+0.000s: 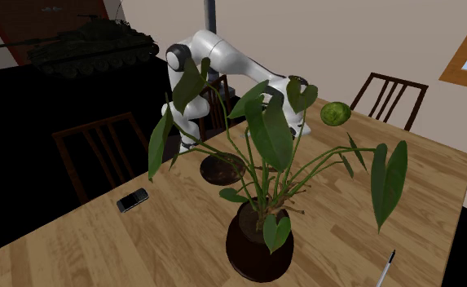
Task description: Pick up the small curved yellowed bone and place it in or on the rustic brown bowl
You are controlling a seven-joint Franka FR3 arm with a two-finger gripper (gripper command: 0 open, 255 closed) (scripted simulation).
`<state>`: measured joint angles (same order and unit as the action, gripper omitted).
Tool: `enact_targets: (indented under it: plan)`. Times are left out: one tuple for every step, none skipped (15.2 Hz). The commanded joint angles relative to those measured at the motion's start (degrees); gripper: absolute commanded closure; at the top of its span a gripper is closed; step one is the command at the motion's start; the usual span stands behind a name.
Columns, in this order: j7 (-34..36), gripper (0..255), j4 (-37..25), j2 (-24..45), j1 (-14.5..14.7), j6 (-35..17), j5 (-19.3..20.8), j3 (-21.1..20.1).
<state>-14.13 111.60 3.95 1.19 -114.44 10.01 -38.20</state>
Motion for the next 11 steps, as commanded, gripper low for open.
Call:
enact_targets:
  plan:
    - [0.31,0,0.5,1.08,0.17,-1.24,0.95,-0.01]
    - [0.49,0,0.99,1.37,0.17,-1.93,1.21,0.04]
    - [0.67,0,1.46,1.67,0.17,-2.62,1.49,0.1]
    - [0.87,0,1.92,1.99,0.18,-3.31,1.77,0.16]
    - [1.07,0,2.36,2.32,0.19,-4.0,2.08,0.22]
    - [1.19,0,2.61,2.51,0.2,-4.39,2.26,0.26]
    - [1.19,0,2.62,2.51,0.2,-4.39,2.25,0.26]
    - [1.19,0,2.61,2.51,0.2,-4.39,2.26,0.26]
    - [1.19,0,2.61,2.51,0.2,-4.39,2.26,0.26]
    - [1.19,0,2.61,2.51,0.2,-4.39,2.26,0.26]
    - [1.19,0,2.61,2.51,0.2,-4.39,2.26,0.26]
